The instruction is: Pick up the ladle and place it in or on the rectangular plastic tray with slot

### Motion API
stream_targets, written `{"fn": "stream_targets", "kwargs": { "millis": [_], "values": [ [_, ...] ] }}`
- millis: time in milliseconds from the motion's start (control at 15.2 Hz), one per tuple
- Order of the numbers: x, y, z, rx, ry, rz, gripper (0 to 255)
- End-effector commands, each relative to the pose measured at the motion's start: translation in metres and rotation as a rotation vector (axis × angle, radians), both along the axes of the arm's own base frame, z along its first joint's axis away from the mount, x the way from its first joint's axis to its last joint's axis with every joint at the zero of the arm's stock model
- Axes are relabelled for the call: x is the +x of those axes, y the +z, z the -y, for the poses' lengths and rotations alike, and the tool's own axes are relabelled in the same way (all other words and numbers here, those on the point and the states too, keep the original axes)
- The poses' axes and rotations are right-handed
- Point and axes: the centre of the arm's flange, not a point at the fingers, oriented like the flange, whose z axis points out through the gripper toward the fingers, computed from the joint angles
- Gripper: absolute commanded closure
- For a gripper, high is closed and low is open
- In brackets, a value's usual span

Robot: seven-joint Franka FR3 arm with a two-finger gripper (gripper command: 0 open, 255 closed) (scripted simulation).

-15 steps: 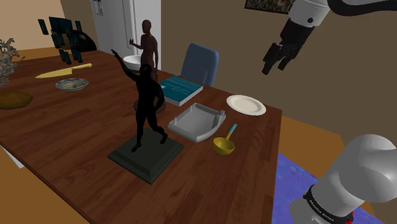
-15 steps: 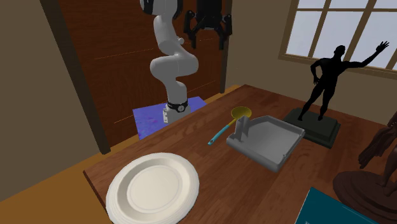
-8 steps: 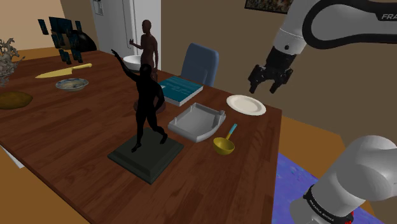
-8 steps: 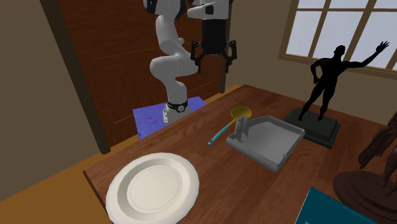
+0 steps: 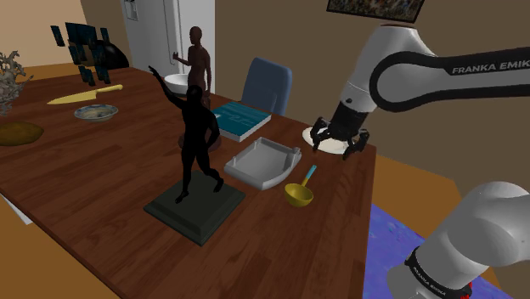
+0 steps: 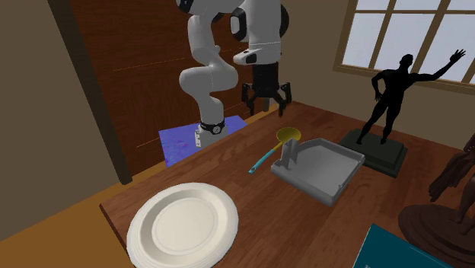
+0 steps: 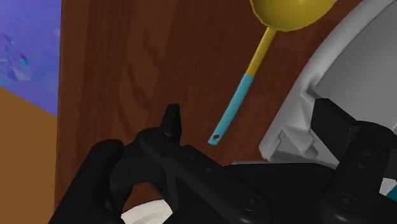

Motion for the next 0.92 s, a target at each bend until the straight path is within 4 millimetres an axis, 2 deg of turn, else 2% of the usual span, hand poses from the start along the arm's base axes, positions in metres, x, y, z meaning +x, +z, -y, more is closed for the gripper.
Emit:
{"fn": "stream_targets", "kwargs": {
  "millis": [0,330,858],
  "values": [
    [0.006,-0.025,-0.004,0.039,-0.105,-0.008,0],
    [0.02,-0.083,-0.025,0.13,-0.345,-0.031,0],
    [0.026,-0.126,-0.032,0.14,-0.371,-0.033,0]
  ]
}}
